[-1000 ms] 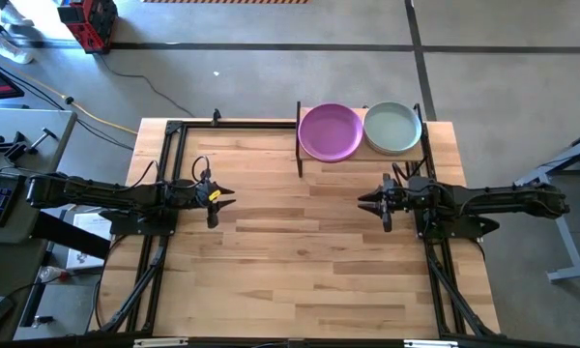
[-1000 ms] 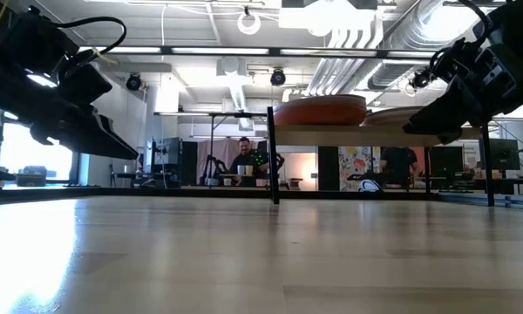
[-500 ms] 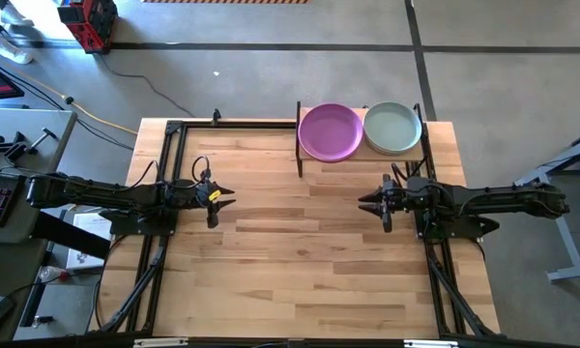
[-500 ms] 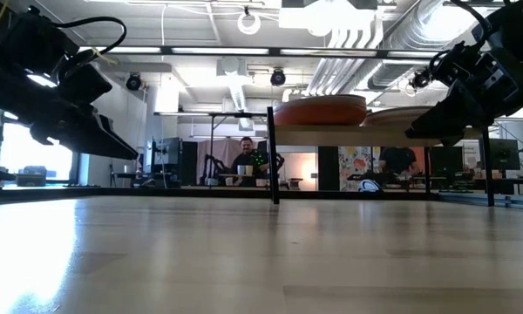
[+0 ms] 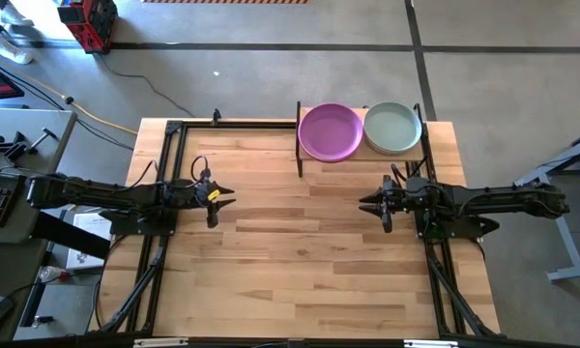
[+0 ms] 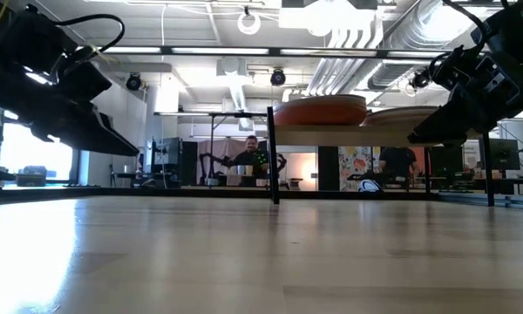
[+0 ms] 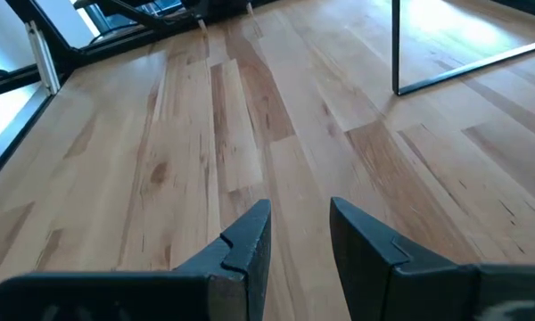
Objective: Place and stack plates onto a shelf
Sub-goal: Return to Home Position
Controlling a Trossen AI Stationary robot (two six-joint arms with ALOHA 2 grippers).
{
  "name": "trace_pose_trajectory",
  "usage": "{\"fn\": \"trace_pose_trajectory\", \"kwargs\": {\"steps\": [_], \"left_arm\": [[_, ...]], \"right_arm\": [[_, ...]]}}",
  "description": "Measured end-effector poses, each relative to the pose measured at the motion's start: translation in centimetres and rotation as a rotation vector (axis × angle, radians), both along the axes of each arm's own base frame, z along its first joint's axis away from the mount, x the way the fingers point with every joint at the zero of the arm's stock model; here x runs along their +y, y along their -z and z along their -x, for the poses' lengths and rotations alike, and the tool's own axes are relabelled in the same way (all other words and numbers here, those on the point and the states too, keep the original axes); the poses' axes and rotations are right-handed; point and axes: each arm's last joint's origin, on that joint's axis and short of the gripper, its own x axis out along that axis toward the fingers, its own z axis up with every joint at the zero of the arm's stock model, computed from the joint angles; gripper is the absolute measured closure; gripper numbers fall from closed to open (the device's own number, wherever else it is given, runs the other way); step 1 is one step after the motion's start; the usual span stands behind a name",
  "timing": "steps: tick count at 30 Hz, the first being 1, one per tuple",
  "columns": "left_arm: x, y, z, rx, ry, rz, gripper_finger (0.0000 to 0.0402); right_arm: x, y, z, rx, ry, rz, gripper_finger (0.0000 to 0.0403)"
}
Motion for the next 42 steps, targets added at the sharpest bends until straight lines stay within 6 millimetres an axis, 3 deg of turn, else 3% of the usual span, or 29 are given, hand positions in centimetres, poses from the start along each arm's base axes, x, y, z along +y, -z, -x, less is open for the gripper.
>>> {"fn": "trace_pose_trajectory", "kwargs": {"steps": [17,42], "left_arm": [[-0.1,-2.6,0.9,-0.253,0.0,-0.02,0.0284],[-0.2,-5.1,2.6,-0.524,0.001,-0.042,0.0284]], "right_arm": [[0.0,-0.2,0.1,-0.017,0.0,0.002,0.0304],[0.2,-3.0,2.1,-0.317,0.0,0.026,0.0304]]}}
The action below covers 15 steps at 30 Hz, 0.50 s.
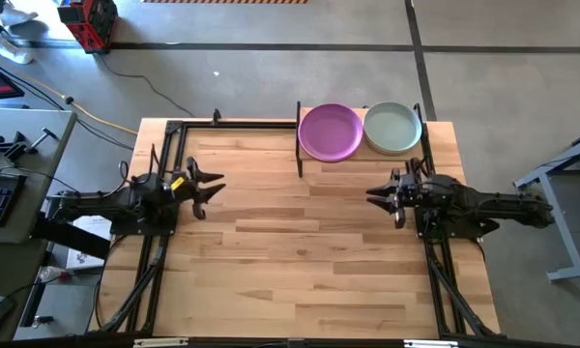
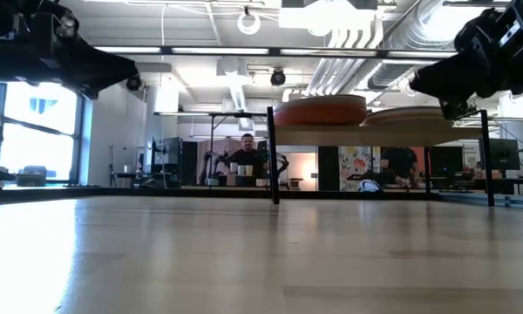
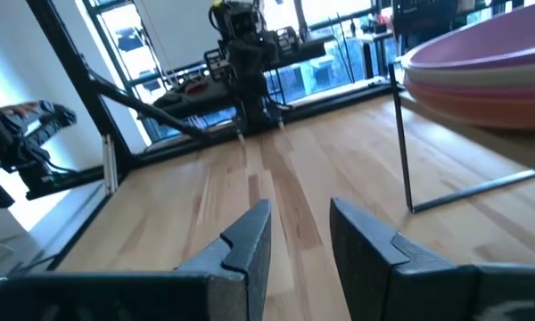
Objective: Place and stack plates onto a shelf
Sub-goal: Return to Home Position
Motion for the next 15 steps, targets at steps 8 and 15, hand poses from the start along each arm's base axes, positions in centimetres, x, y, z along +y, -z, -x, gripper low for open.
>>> {"fn": "trace_pose_trajectory", "kwargs": {"steps": [8,15], "left_arm": [[-0.04,-0.5,0.48,-0.063,0.0,-0.005,0.0284],[-0.05,-0.68,0.68,-0.087,0.0,-0.007,0.0284]], "right_arm": [[0.03,-0.35,0.38,-0.044,0.001,0.004,0.0304],[0.06,-0.74,0.83,-0.096,0.001,0.008,0.0304]]}}
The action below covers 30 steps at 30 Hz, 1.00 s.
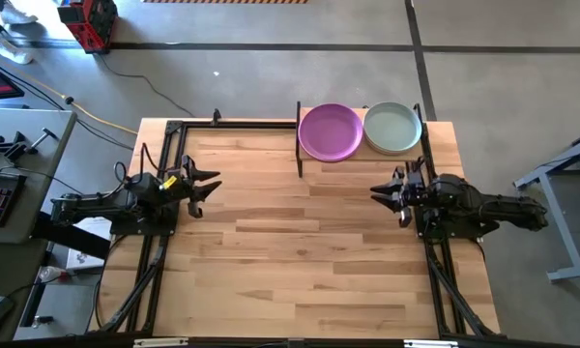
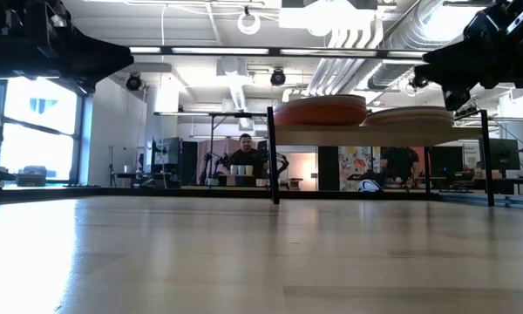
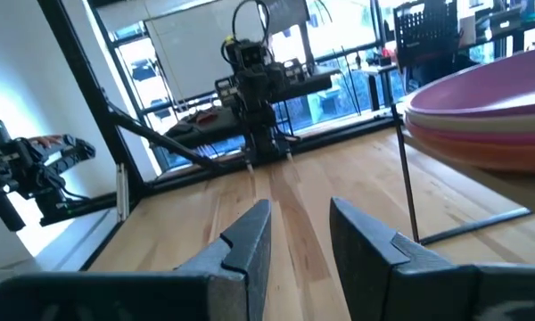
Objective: Place and stack plates onto a shelf
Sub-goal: Return to Home Position
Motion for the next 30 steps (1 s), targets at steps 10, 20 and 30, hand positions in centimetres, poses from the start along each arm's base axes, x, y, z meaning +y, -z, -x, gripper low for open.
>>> {"fn": "trace_pose_trajectory", "kwargs": {"steps": [10,20,30], "left_arm": [[-0.13,-0.01,-0.02,-0.001,0.014,0.0,0.0284],[-0.63,-0.01,-0.07,-0.001,0.067,0.0,0.0284],[-0.63,0.02,-0.09,0.002,0.067,0.0,0.0284]], "right_arm": [[0.03,-0.2,0.28,-0.027,0.0,0.002,0.0304],[0.02,-0.15,0.28,-0.023,0.001,0.002,0.0304],[0.01,-0.1,0.23,-0.016,0.001,0.002,0.0304]]}}
